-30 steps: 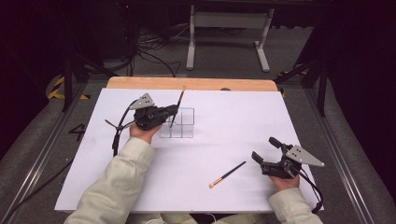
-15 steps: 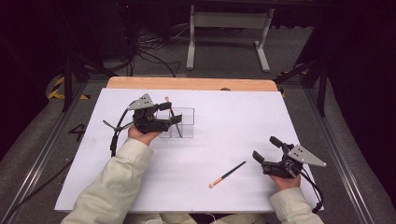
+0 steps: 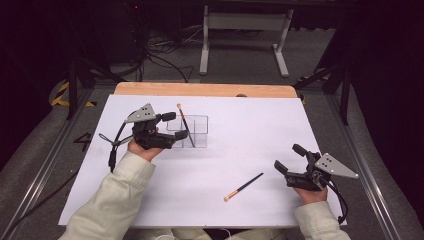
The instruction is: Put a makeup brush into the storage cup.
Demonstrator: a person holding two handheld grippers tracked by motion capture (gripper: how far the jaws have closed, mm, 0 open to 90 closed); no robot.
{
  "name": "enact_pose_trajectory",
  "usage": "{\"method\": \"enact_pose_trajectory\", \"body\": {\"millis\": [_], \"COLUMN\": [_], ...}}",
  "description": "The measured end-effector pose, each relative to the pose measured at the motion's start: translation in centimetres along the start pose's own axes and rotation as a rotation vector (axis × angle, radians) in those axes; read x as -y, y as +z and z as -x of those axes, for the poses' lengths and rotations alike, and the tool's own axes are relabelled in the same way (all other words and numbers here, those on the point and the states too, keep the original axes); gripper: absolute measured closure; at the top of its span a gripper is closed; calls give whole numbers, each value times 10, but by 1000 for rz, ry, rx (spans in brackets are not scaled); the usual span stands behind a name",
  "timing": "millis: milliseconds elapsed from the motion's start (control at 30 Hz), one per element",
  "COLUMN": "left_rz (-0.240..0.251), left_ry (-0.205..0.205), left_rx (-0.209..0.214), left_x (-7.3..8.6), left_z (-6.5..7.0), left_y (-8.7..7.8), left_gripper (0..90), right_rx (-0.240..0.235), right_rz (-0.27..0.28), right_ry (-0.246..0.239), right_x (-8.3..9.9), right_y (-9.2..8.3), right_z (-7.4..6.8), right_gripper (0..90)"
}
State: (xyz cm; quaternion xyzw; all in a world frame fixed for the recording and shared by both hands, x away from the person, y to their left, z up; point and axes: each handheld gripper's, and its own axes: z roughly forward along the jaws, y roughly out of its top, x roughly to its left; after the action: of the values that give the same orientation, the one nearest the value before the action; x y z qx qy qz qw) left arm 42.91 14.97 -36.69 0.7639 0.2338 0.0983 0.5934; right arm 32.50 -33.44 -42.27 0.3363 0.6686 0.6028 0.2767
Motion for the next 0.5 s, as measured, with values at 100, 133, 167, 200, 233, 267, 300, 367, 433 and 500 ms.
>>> {"method": "enact_pose_trajectory", "body": {"millis": [100,133,167,200,233,267,300,367,433,500], "left_rz": [-11,-15,-15,-18,-22,-26,-28,-28,-34,-35], "left_ry": [1,-3,-3,2,-1,7,17,17,17,14], "left_rx": [12,16,16,17,23,23,19,14,16,24], "left_x": [1,1,1,1,1,1,2,2,2,3], "left_z": [6,8,8,9,12,14,14,15,15,14], "left_y": [-5,-7,-7,-8,-10,-12,-12,-13,-14,-14], "left_gripper": [140,139,137,137,136,134,134,135,135,133], "right_rx": [-18,-26,-26,-33,-41,-55,-62,-66,-74,-79], "right_rz": [-26,-41,-41,-56,-62,-82,-94,-104,-125,-139], "right_ry": [-33,-45,-45,-61,-70,-89,-99,-106,-126,-134], "right_x": [-7,-10,-10,-14,-16,-20,-22,-24,-28,-32], "right_y": [2,2,2,3,3,5,6,6,8,8], "right_z": [-5,-7,-7,-9,-11,-14,-15,-17,-19,-20], "right_gripper": [72,72,72,72,72,71,70,69,69,67]}}
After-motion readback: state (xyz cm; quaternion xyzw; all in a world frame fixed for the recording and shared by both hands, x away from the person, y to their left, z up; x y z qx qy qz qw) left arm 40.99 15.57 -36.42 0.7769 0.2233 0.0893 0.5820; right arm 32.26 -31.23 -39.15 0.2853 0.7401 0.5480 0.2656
